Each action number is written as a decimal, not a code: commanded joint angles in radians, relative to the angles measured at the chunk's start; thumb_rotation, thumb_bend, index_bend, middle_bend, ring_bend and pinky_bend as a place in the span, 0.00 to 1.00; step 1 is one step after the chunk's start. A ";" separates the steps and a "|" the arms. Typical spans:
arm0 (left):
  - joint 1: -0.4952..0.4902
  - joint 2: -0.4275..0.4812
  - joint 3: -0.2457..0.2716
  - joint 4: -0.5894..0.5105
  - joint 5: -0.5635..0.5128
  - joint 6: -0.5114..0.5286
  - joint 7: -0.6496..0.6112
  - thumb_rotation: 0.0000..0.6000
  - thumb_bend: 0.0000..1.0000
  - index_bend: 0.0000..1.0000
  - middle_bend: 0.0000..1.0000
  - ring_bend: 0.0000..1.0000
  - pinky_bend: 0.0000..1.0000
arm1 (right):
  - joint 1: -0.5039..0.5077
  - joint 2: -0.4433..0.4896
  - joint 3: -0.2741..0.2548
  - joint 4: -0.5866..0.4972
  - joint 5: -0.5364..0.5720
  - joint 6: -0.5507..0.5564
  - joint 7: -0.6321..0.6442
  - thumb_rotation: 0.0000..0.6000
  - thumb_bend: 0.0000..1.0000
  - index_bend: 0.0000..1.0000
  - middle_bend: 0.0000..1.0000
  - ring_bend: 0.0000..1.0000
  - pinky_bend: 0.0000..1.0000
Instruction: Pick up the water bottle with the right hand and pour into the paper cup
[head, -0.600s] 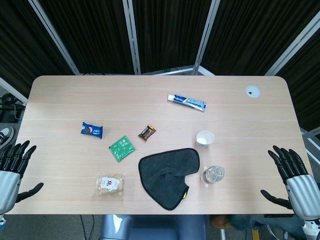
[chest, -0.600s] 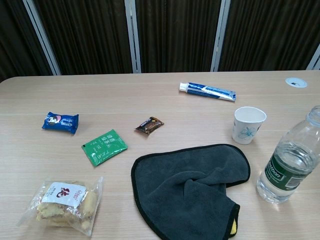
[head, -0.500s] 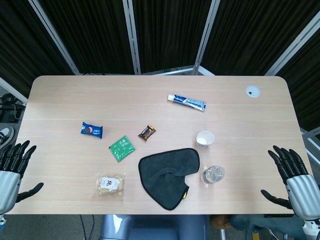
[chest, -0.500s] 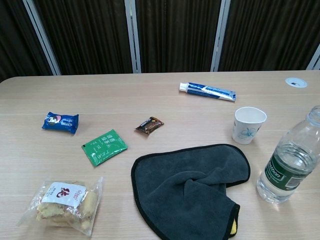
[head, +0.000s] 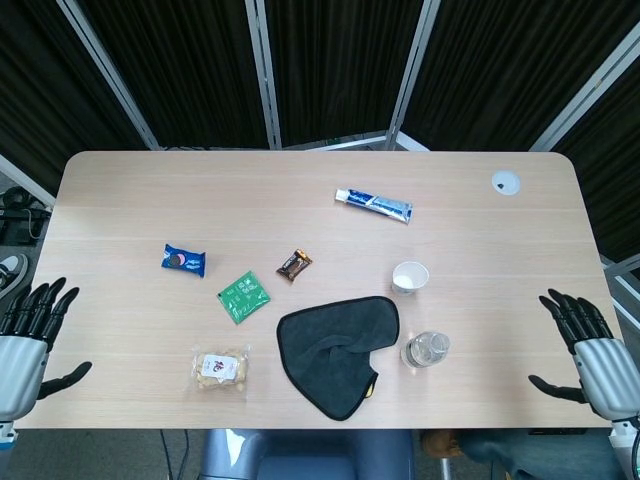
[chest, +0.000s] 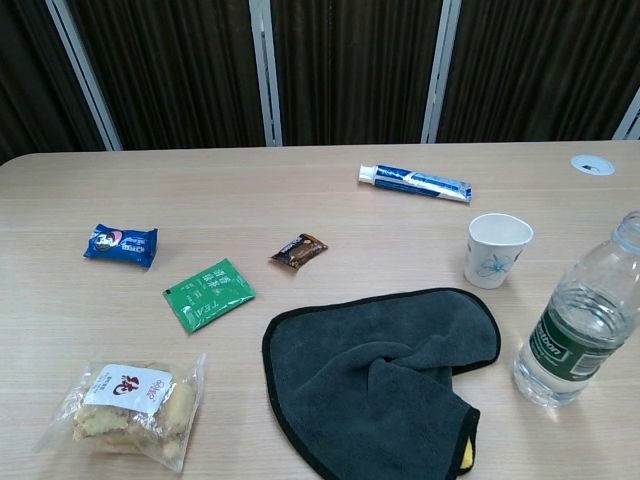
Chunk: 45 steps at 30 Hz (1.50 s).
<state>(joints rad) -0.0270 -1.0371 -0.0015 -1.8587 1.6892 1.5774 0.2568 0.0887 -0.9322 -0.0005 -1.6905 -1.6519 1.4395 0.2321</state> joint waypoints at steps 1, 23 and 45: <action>-0.006 -0.006 -0.006 -0.003 -0.014 -0.012 0.013 1.00 0.00 0.00 0.00 0.00 0.00 | 0.110 -0.038 -0.050 0.222 -0.014 -0.206 0.394 1.00 0.00 0.00 0.00 0.00 0.00; -0.027 -0.051 -0.016 -0.016 -0.064 -0.062 0.108 1.00 0.00 0.00 0.00 0.00 0.00 | 0.313 -0.383 -0.161 0.672 -0.223 -0.261 0.874 1.00 0.00 0.00 0.04 0.00 0.00; -0.044 -0.057 -0.026 -0.009 -0.111 -0.087 0.117 1.00 0.00 0.00 0.00 0.00 0.00 | 0.414 -0.510 -0.154 0.629 -0.177 -0.328 0.808 1.00 0.00 0.04 0.11 0.00 0.00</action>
<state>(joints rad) -0.0711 -1.0942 -0.0268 -1.8675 1.5789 1.4902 0.3740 0.5002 -1.4389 -0.1557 -1.0611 -1.8315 1.1144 1.0438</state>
